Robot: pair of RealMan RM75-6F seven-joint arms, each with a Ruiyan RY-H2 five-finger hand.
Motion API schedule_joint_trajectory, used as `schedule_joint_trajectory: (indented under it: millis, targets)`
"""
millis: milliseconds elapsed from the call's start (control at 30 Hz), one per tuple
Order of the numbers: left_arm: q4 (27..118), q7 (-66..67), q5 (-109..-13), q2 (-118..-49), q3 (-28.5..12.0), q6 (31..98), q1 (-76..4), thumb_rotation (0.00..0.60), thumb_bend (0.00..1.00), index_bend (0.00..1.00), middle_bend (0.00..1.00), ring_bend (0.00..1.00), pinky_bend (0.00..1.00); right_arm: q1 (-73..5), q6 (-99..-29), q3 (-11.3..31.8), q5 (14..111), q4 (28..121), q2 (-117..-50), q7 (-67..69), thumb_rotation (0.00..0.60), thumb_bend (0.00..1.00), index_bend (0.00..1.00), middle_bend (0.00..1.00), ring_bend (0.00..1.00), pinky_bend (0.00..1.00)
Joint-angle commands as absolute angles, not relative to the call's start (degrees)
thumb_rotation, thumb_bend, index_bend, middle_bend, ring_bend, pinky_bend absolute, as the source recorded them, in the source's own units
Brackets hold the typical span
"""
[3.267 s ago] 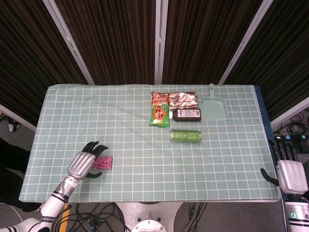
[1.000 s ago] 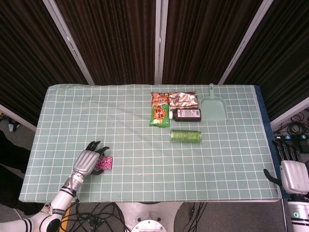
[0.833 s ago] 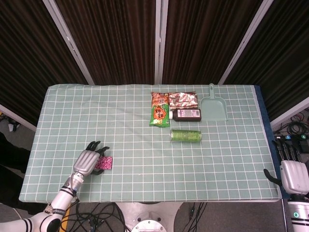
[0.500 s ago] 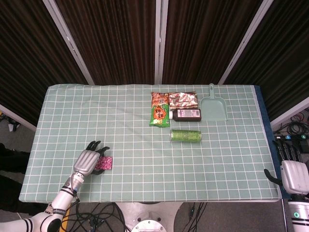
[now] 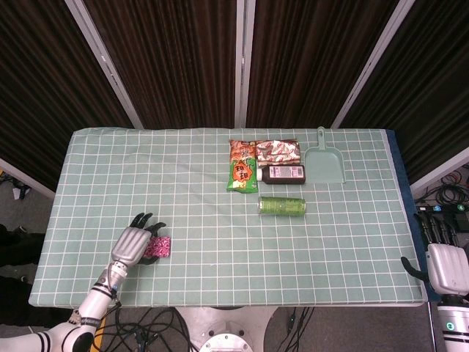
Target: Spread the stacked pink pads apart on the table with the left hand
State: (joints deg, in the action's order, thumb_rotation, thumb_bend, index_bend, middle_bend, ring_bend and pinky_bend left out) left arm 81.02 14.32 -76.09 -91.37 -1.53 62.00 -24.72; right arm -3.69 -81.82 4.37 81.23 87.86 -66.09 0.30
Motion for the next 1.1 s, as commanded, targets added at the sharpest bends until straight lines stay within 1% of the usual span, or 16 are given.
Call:
schedule_joint_trajectory:
  millis: [33, 267, 400, 600, 800, 867, 1033, 1100]
  targets:
    - [81.49, 13.85, -76.26, -90.99, -1.66, 62.33, -24.64, 0.6, 0.23, 0.21, 0.44, 0.06, 0.06, -3.69, -81.84, 4.38, 81.23, 87.84, -66.09, 0.33, 0.6, 0.17, 0.0, 0.0, 0.0, 0.0]
    - [83.22, 13.27, -76.16, -88.82, -2.78, 63.41, -24.63, 0.6, 0.23, 0.21, 0.45, 0.06, 0.06, -3.69, -81.97, 4.41, 81.34, 87.97, -66.05, 0.17, 0.6, 0.17, 0.0, 0.0, 0.0, 0.0]
    - [82.5, 12.8, -74.76, -87.52, -3.91, 63.34, -24.7, 0.6, 0.23, 0.21, 0.45, 0.06, 0.06, -3.77, -81.85, 4.43, 81.3, 88.14, -66.04, -0.03, 0.6, 0.17, 0.0, 0.0, 0.0, 0.0]
    - [77.79, 10.71, -72.13, -87.42, -5.52, 62.19, -24.93, 0.6, 0.24, 0.21, 0.46, 0.07, 0.06, -3.88, -81.61, 4.4, 81.22, 88.27, -66.16, -0.4, 0.6, 0.17, 0.0, 0.0, 0.0, 0.0]
    - [72.04, 9.37, -71.32, -88.91, -5.93, 61.3, -25.25, 0.6, 0.23, 0.21, 0.45, 0.07, 0.06, -3.92, -81.69, 4.4, 81.29, 88.61, -66.14, -0.82, 0.6, 0.17, 0.0, 0.0, 0.0, 0.0]
    - [70.87, 9.02, -71.28, -89.17, -5.98, 61.03, -25.37, 0.6, 0.23, 0.21, 0.42, 0.07, 0.06, -3.88, -81.81, 4.41, 81.3, 88.73, -66.05, -0.95, 0.6, 0.17, 0.0, 0.0, 0.0, 0.0]
    - [69.64, 6.96, -72.24, -89.33, -6.02, 61.48, -25.33, 0.6, 0.23, 0.19, 0.24, 0.06, 0.06, -3.81, -81.84, 4.42, 81.18, 88.76, -66.02, -0.92, 0.6, 0.17, 0.0, 0.0, 0.0, 0.0]
    - [69.66, 6.44, -72.61, -89.27, -6.02, 61.58, -25.38, 0.6, 0.22, 0.18, 0.21, 0.05, 0.06, -3.89, -81.68, 4.36, 81.23, 88.76, -66.07, -1.02, 0.6, 0.17, 0.0, 0.0, 0.0, 0.0]
